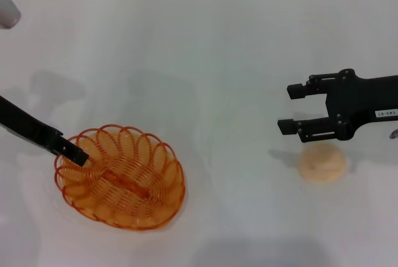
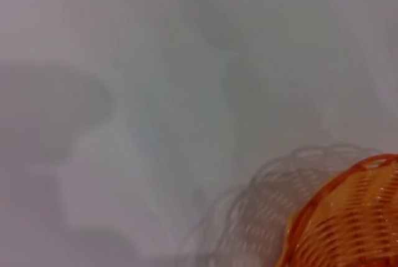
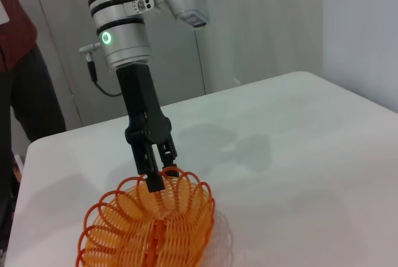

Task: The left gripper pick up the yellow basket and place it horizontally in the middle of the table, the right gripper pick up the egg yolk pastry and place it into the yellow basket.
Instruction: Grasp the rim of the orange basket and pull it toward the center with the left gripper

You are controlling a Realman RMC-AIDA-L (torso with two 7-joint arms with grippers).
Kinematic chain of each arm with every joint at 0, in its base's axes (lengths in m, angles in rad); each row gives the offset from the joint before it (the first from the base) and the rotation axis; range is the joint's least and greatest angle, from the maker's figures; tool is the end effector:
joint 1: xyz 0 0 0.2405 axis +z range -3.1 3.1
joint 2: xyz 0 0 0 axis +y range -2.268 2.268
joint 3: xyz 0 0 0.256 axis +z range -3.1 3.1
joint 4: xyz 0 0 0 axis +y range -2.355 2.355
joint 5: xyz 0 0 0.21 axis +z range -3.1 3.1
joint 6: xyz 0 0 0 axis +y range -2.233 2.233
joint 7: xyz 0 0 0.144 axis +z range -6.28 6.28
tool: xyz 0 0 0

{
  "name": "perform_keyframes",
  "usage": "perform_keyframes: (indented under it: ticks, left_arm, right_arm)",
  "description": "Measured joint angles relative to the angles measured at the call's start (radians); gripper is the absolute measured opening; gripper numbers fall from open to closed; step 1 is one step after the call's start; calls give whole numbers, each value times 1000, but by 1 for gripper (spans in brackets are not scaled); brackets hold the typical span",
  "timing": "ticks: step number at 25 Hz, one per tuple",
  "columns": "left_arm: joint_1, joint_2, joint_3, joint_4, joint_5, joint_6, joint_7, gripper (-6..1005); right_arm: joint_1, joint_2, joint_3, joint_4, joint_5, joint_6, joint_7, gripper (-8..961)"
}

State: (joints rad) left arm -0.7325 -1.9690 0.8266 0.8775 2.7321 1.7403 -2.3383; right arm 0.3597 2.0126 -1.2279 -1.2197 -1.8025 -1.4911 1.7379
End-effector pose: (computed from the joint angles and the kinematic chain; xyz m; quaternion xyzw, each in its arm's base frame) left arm -0.2701 0.3535 0.0553 -0.8492 -0.4967 0.1610 0.0787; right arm 0.1993 0.3230 0.0261 -0.9739 0.1299 0.1548 0.1032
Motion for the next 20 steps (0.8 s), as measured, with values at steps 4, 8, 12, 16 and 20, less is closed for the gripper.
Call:
perform_keyframes:
  ticks: [4, 8, 12, 16, 20]
  left_arm:
    - [-2, -2, 0, -1, 0, -7, -9, 737]
    - [-3, -6, 3, -8, 0, -21, -12, 696]
    - [-8, -11, 15, -27, 0, -38, -15, 655]
    - [-10, -17, 25, -30, 0, -47, -16, 661]
    - [-11, -19, 27, -39, 0, -48, -16, 657]
  right_arm:
    - [-2, 0, -1, 0, 0, -1, -2, 723]
    - [-4, 0, -1, 0, 0, -2, -4, 723]
    - [-5, 0, -1, 0, 0, -3, -5, 724]
    - [-5, 0, -1, 0, 0, -5, -5, 724]
    - [-5, 0, 0, 0, 0, -7, -5, 723]
